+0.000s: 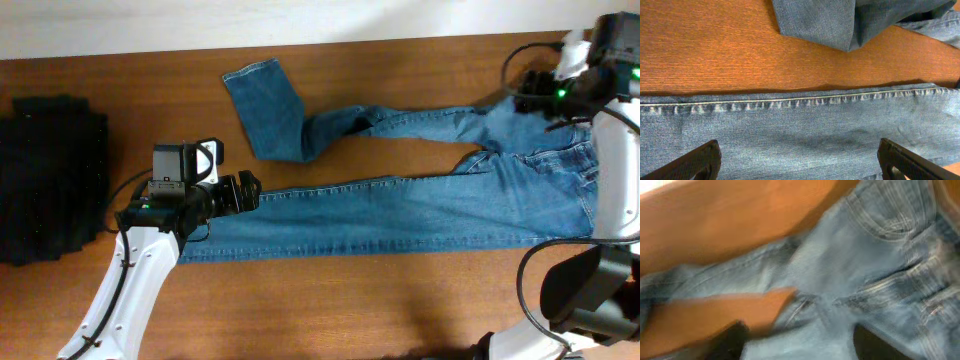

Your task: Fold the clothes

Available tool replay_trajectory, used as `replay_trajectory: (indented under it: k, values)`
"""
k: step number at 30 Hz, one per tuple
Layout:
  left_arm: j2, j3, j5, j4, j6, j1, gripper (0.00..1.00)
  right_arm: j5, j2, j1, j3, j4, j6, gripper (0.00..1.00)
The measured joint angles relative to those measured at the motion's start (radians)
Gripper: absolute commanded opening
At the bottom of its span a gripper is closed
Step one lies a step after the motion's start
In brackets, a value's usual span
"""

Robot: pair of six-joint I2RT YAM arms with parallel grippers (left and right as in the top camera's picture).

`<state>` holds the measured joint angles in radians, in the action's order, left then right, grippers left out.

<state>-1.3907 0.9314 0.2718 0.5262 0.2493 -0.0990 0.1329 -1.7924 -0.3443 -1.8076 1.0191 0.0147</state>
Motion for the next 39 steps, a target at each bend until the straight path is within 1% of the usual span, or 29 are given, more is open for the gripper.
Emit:
replay_trajectory:
  k: [1, 2, 3, 4, 10, 15, 18, 22, 32, 39]
  values:
    - [0.000, 0.000, 0.000, 0.000, 0.000, 0.000, 0.99, -0.011, 0.000, -0.014, 0.000, -0.034, 0.012, 0.39]
    - [0.000, 0.000, 0.000, 0.000, 0.000, 0.000, 0.99, -0.019, 0.000, -0.026, 0.000, -0.062, 0.021, 0.23]
    - [0.000, 0.000, 0.000, 0.000, 0.000, 0.000, 0.99, -0.024, 0.000, -0.037, 0.000, -0.088, 0.034, 0.10]
    - [0.000, 0.000, 0.000, 0.000, 0.000, 0.000, 0.99, -0.032, -0.001, -0.048, 0.000, -0.109, 0.045, 0.04]
    - [0.000, 0.000, 0.000, 0.000, 0.000, 0.000, 0.99, -0.056, -0.053, -0.073, 0.000, -0.177, 0.127, 0.04]
    - [0.000, 0.000, 0.000, 0.000, 0.000, 0.000, 0.99, -0.072, -0.175, -0.073, 0.000, -0.193, 0.190, 0.04]
    - [0.000, 0.000, 0.000, 0.000, 0.000, 0.000, 0.99, -0.077, -0.246, -0.073, 0.006, -0.187, 0.208, 0.04]
    - [0.000, 0.000, 0.000, 0.000, 0.000, 0.000, 1.00, -0.084, -0.301, -0.074, 0.009, -0.230, 0.222, 0.04]
    - [0.000, 0.000, 0.000, 0.000, 0.000, 0.000, 0.99, -0.110, -0.325, -0.082, 0.009, -0.202, 0.269, 0.04]
    - [0.000, 0.000, 0.000, 0.000, 0.000, 0.000, 1.00, -0.118, -0.326, -0.144, 0.009, -0.196, 0.288, 0.04]
